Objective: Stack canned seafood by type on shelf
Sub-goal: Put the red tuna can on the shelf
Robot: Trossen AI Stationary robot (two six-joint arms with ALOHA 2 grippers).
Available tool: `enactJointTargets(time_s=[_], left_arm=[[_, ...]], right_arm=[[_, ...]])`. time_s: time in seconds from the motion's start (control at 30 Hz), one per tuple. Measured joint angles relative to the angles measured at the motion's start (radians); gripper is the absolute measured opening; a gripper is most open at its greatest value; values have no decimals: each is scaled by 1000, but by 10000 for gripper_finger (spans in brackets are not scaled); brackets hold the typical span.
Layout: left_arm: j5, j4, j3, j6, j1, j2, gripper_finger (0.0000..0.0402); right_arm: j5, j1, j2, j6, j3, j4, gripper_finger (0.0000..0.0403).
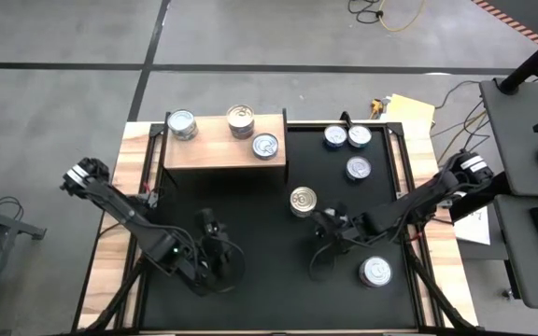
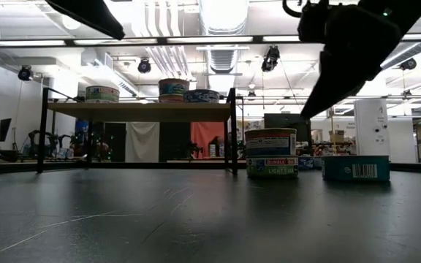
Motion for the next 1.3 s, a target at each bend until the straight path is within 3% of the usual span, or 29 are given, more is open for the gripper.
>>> enactJointTargets(time_s=[0.3, 0.5, 0.77, 1.0, 1.17, 1.3], left_arm=[[-53, -1, 0, 71, 17, 58, 212], [-35, -2, 0, 129, 15, 116, 212], [-39, 3, 0, 215, 20, 118, 191], [201, 200, 0, 444, 23, 77, 155], [286, 366, 0, 566, 23, 77, 131], [292, 473, 0, 624, 21, 83, 115]], right_arm=[[-18, 0, -93, 298, 0, -237, 9], [-260, 0, -153, 465, 0, -339, 13], [-538, 25, -167, 594, 0, -346, 13], [-567, 113, -162, 724, 47, -430, 12], [-521, 199, -129, 845, 163, -630, 12], [-518, 283, -96, 920, 242, -723, 12]])
